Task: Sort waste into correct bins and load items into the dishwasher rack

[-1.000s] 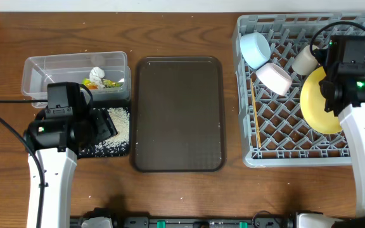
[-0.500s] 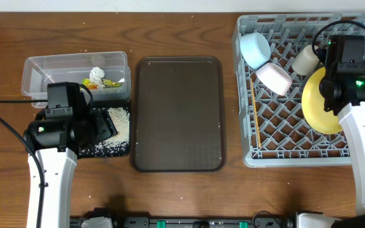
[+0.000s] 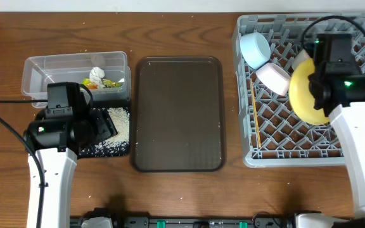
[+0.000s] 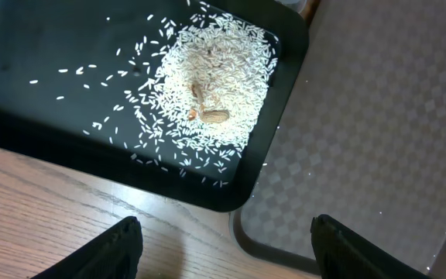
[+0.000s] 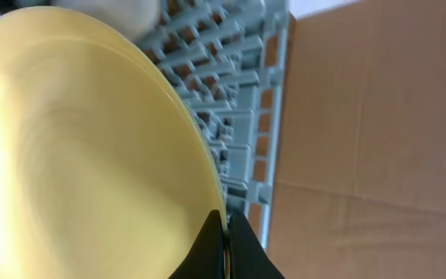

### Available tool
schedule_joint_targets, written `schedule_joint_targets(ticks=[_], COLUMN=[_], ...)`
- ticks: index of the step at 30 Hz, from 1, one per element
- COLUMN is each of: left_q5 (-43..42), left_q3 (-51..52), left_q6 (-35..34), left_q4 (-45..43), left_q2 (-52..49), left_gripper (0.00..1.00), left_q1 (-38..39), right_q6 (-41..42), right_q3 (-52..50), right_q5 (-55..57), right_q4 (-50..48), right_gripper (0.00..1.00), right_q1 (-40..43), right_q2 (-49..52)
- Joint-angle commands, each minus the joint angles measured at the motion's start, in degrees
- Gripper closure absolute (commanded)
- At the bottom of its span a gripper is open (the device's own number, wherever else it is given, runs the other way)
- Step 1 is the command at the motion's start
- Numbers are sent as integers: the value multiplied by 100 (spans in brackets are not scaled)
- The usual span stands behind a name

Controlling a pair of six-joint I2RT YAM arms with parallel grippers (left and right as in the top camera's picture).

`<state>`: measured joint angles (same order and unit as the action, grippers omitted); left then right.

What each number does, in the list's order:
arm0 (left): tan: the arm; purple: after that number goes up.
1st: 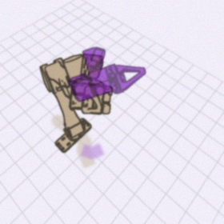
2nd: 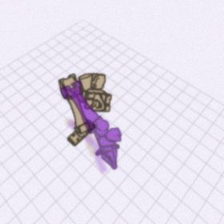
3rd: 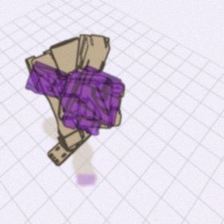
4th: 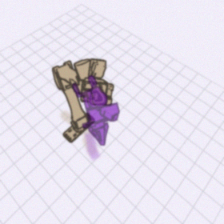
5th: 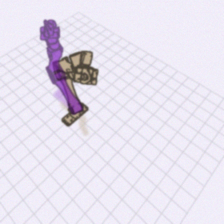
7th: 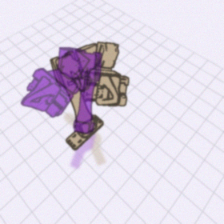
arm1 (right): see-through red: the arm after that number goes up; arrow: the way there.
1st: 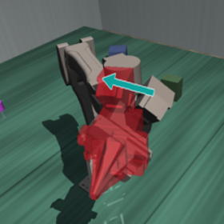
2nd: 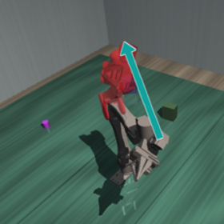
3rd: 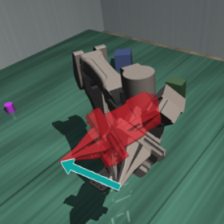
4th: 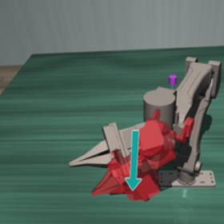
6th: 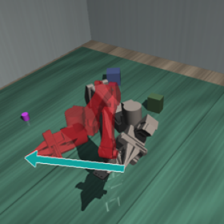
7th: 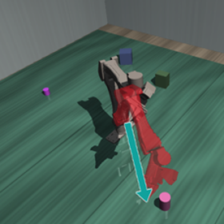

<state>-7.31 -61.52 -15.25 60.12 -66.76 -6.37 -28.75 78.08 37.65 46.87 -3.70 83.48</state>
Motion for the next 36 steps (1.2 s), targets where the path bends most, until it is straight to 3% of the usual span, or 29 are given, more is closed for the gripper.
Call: schedule_joint_targets(ticks=[1, 8, 22, 31, 36], left_q5=[31, 31, 31, 28, 31], left_q3=[22, 22, 22, 22, 22], left_q6=[-55, -55, -55, -55, -55], left_q4=[28, 26, 26, 28, 28], left_q2=[-22, -22, -22, -22, -22], left_gripper=[27, 28, 28, 28, 28], left_q1=[-31, -31, -31, -31, -31], right_q6=[326, 466, 1067, 1252, 1482], right_q3=[-9, -9, -11, -11, -20], right_q5=[-118, -667, -588, -2634, -3246], right_q4=[26, 535, 1025, 1110, 1117], right_gripper=[99, 99, 99, 99, 99], right_q1=[-262, -546, -697, -1152, -1296], right_q2=[-227, -223, -184, -184, -181])
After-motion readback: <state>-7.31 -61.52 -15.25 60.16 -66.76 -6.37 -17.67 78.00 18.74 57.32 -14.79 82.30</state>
